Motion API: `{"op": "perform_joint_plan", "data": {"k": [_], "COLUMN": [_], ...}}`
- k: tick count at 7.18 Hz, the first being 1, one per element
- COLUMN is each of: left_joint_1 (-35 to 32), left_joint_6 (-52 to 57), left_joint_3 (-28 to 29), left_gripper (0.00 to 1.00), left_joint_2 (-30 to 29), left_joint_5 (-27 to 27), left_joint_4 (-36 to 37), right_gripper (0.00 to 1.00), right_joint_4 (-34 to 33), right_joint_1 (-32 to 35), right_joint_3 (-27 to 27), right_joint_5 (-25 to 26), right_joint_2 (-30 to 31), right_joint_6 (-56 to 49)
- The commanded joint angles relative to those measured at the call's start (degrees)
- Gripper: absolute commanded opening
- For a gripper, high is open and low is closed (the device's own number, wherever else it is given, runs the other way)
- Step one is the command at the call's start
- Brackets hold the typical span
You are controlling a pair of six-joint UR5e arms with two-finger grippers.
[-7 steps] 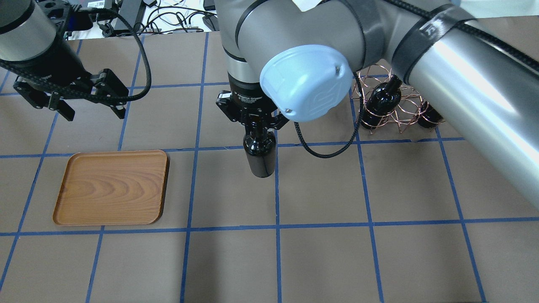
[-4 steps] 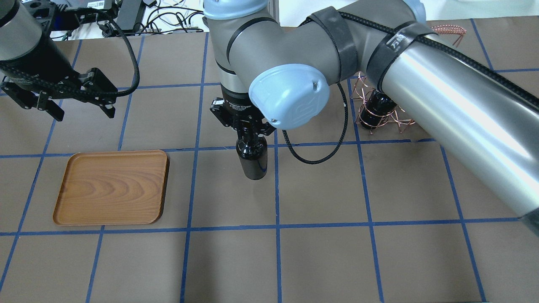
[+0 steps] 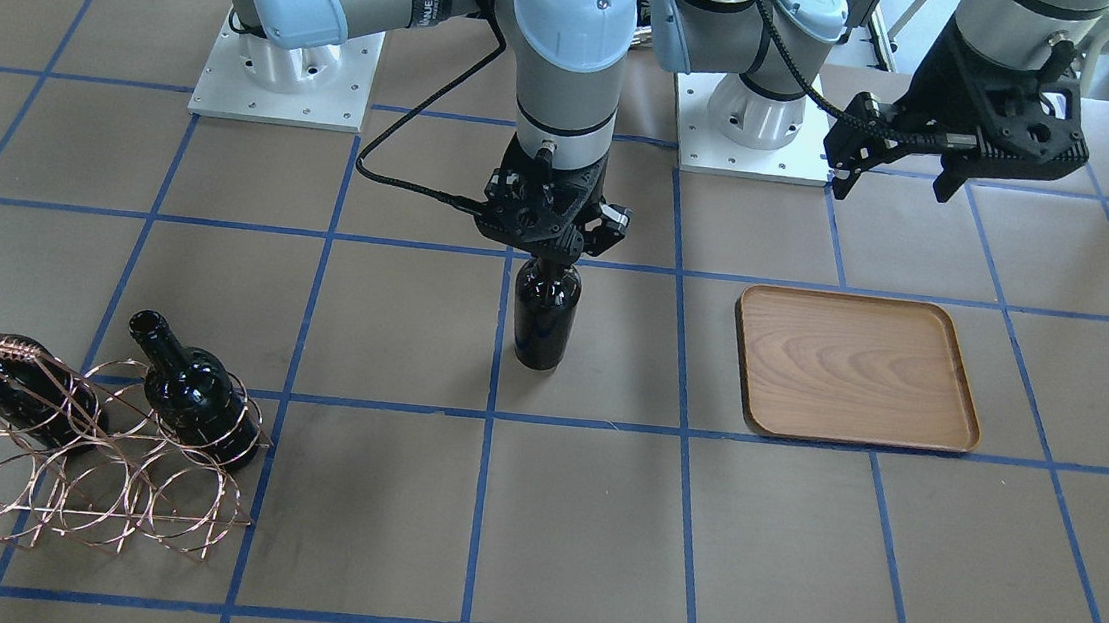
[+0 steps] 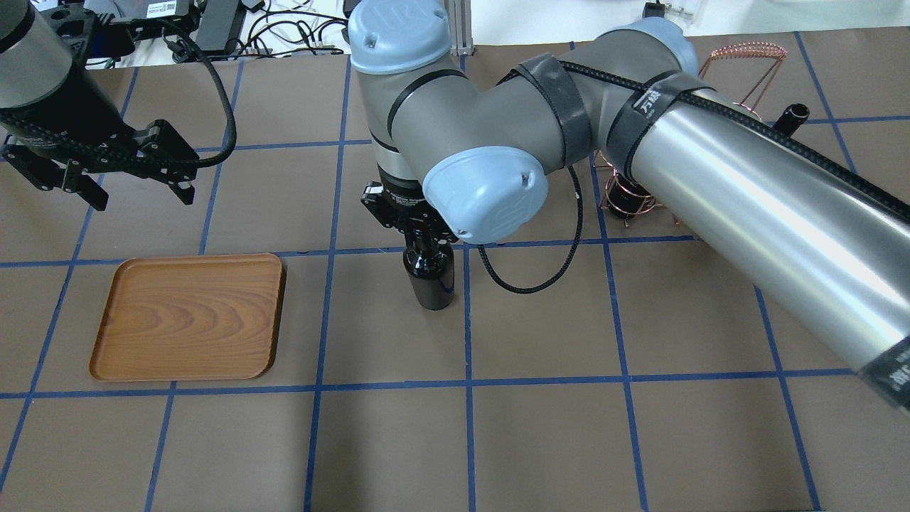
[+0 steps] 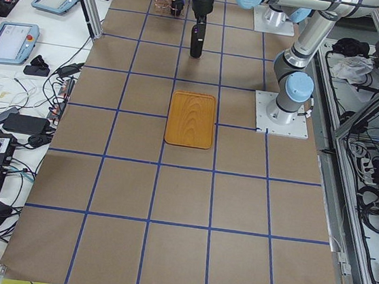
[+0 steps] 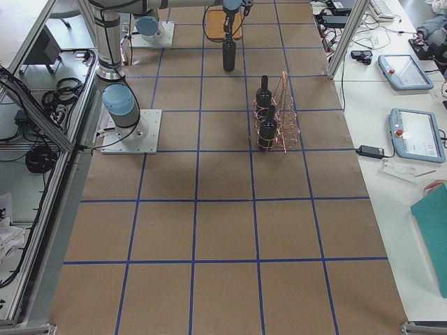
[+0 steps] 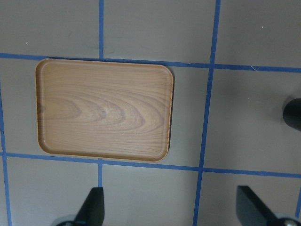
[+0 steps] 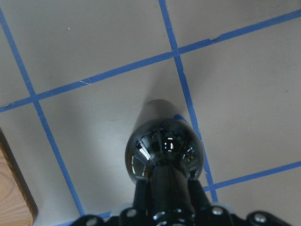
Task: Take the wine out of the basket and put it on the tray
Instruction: 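Set the bottle upright on the table and open the right gripper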
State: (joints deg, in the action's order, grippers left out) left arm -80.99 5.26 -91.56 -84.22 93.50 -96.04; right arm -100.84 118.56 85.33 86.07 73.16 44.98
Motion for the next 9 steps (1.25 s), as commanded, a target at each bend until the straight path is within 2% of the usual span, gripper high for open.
{"op": "perform_joint_plan", "data": {"k": [1, 2, 4, 5, 6, 7, 8, 9], "left_joint_1": [0.39, 0.39, 0.39, 0.39, -0.31, -1.36, -4.67, -9.93], "left_joint_6": [0.28, 0.45, 0.71, 0.63, -0.76, -2.34, -2.53, -3.40], "left_joint_3": [-0.02, -0.02, -0.02, -0.02, -0.02, -0.02, 0.06, 0.07], "left_gripper": [1.00, 1.00, 1.00, 1.00, 1.00, 1.00, 1.00, 1.00], "left_joint_2": [-0.67, -0.42, -0.33, -0.68, -1.11, -1.38, -1.56, -2.08], "left_joint_5": [0.18, 0.19, 0.19, 0.10, -0.07, -0.68, -0.60, -0.17], "left_joint_4": [0.06, -0.03, -0.11, -0.03, 0.06, 0.32, 2.24, 5.30], "right_gripper": [0.63, 1.00, 1.00, 1.00, 1.00, 1.00, 1.00, 1.00], "right_joint_4": [-0.06, -0.23, 0.20, 1.25, 5.09, 7.65, 10.54, 14.14], "right_joint_1": [0.00, 0.00, -1.04, -3.75, -9.17, -15.23, -21.82, -25.27], "right_joint_3": [0.27, 0.10, -1.74, -3.75, -4.73, -4.65, -4.74, -4.22], "right_joint_5": [-0.02, -0.20, -0.72, 0.06, 1.20, 4.25, 3.85, 3.85], "right_joint_2": [0.05, -0.03, 0.84, 1.98, 3.99, 8.10, 11.36, 13.04], "right_joint_6": [0.02, -0.77, -2.17, -9.84, -19.14, -36.20, -43.42, -44.88]}}
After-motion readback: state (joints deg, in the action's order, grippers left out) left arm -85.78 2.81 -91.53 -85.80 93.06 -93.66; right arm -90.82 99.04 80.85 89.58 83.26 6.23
